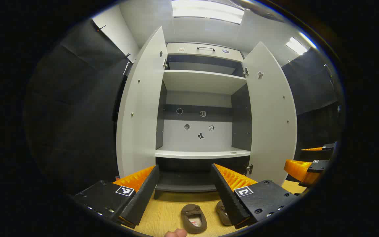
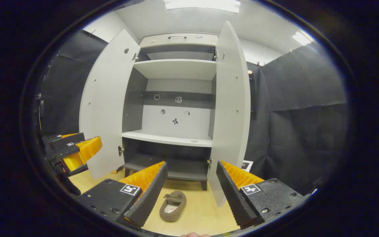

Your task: Grab one shoe with the right hand and put it into the shoe cabinet, grab the other shoe with the left hand and put it into the shoe cabinet; then close the right door with the right hand and the left door with the left hand.

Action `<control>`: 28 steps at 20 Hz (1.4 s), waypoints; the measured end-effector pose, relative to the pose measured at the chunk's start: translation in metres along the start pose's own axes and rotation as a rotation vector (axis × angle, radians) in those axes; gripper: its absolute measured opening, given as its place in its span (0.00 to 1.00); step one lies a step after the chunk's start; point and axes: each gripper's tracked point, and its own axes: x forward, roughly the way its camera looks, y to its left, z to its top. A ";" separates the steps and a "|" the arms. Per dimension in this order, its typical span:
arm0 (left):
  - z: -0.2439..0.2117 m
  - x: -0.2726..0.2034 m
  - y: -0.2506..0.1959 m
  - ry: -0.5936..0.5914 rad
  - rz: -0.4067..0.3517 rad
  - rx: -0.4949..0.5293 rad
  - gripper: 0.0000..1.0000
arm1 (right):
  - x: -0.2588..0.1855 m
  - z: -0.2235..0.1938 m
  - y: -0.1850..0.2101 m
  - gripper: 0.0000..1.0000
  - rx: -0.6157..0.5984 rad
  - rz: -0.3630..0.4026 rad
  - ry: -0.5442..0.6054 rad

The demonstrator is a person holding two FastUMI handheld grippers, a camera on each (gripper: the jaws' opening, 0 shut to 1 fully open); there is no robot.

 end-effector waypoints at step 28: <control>-0.007 0.003 0.015 0.007 0.045 -0.012 0.94 | 0.026 -0.012 0.013 0.95 -0.015 0.050 0.049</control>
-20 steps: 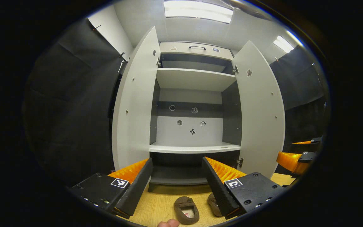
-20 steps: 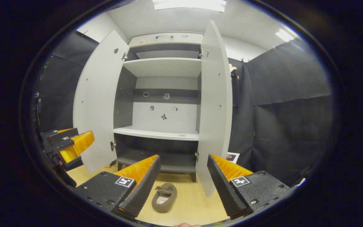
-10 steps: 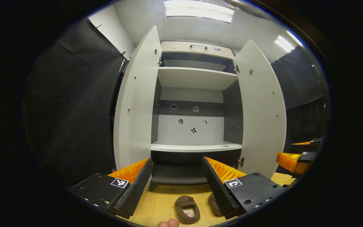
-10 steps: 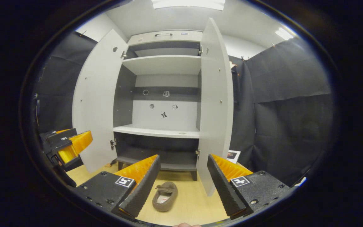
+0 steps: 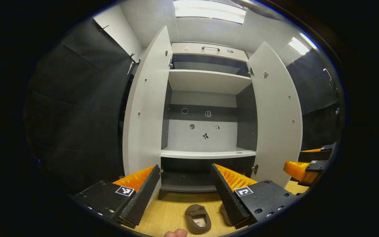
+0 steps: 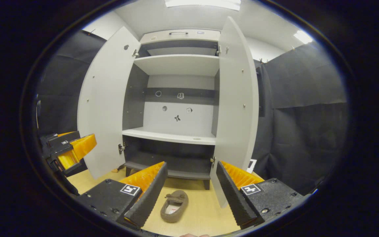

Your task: Grab one shoe with the right hand and put it into the shoe cabinet, grab the other shoe with the left hand and put it into the shoe cabinet; then close the right door with the right hand and the left door with the left hand.

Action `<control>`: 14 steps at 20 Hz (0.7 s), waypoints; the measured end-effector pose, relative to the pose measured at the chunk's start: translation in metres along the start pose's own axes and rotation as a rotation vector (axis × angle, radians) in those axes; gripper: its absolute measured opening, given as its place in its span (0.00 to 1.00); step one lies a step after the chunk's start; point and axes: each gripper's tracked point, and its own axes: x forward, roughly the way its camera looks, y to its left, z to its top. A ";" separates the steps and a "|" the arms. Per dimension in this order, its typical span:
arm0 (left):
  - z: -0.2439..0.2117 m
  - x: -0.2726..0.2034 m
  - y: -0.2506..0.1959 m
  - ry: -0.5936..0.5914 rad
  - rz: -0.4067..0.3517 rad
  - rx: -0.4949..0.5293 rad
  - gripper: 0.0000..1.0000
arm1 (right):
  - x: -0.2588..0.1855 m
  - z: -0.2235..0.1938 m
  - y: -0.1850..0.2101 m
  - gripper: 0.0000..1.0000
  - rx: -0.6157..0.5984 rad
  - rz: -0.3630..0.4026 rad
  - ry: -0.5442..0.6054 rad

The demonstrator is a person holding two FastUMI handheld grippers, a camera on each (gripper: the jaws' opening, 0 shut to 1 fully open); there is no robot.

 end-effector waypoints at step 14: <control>-0.007 -0.005 0.019 0.025 0.042 0.003 0.95 | 0.080 -0.147 0.072 0.96 0.012 0.194 0.355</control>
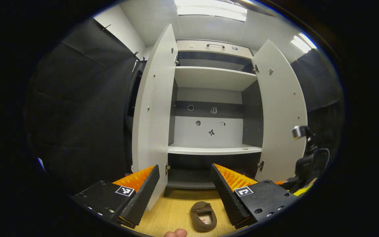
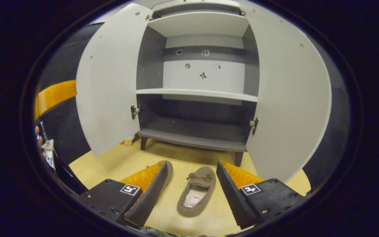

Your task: Grab one shoe with the right hand and put it into the shoe cabinet, grab the other shoe with the left hand and put it into the shoe cabinet; then close the right door with the right hand and the left door with the left hand.

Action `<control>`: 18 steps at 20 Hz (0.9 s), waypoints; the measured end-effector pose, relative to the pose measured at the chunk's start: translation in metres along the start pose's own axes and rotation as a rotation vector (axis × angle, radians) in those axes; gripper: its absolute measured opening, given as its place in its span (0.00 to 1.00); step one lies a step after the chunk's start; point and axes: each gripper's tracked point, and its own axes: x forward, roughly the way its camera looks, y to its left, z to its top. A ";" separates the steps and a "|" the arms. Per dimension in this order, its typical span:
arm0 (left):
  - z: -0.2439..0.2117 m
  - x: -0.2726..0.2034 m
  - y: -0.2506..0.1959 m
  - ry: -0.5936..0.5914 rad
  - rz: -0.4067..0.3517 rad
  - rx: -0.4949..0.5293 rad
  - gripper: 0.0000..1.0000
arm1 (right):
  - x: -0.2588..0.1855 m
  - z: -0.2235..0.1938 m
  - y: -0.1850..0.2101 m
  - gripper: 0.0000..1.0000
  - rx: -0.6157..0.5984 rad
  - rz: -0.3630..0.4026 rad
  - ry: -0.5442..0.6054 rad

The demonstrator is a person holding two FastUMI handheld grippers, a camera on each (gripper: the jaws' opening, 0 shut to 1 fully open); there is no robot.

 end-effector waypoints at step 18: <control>-0.016 0.008 0.008 0.050 0.020 -0.014 0.94 | 0.113 -0.128 0.002 0.41 -0.018 -0.043 0.302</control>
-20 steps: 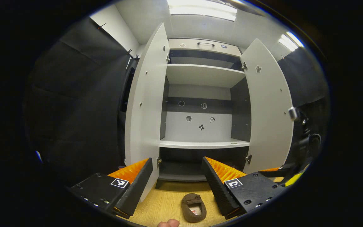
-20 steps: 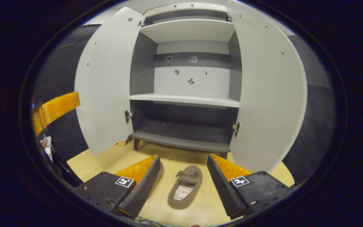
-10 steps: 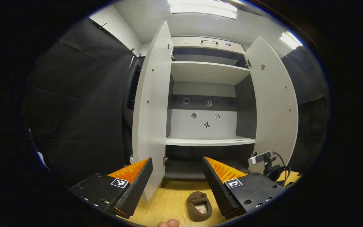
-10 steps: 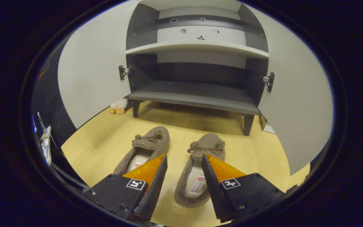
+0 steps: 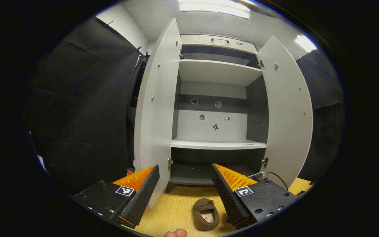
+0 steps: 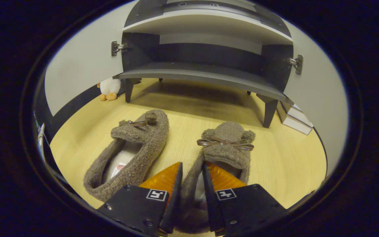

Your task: Grab one shoe with the right hand and put it into the shoe cabinet, grab the other shoe with the left hand and put it into the shoe cabinet; then close the right door with the right hand and the left door with the left hand.

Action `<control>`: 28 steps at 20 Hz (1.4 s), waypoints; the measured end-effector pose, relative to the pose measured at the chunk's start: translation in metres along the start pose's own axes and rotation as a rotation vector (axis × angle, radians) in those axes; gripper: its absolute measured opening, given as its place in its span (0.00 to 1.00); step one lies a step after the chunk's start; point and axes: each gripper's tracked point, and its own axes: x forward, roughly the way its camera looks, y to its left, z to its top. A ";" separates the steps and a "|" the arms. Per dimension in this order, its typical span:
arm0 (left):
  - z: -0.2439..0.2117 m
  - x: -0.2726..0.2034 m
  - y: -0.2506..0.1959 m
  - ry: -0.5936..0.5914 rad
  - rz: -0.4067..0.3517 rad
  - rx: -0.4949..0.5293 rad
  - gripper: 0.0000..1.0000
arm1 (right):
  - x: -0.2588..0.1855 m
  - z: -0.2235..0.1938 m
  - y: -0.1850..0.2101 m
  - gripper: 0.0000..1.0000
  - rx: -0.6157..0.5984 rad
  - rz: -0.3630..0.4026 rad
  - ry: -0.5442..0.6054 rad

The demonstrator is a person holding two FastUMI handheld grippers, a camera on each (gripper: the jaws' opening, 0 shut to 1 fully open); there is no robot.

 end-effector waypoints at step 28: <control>0.006 0.003 -0.015 -0.029 -0.045 -0.022 0.94 | -0.148 0.360 -0.058 0.04 -0.145 -0.048 -0.551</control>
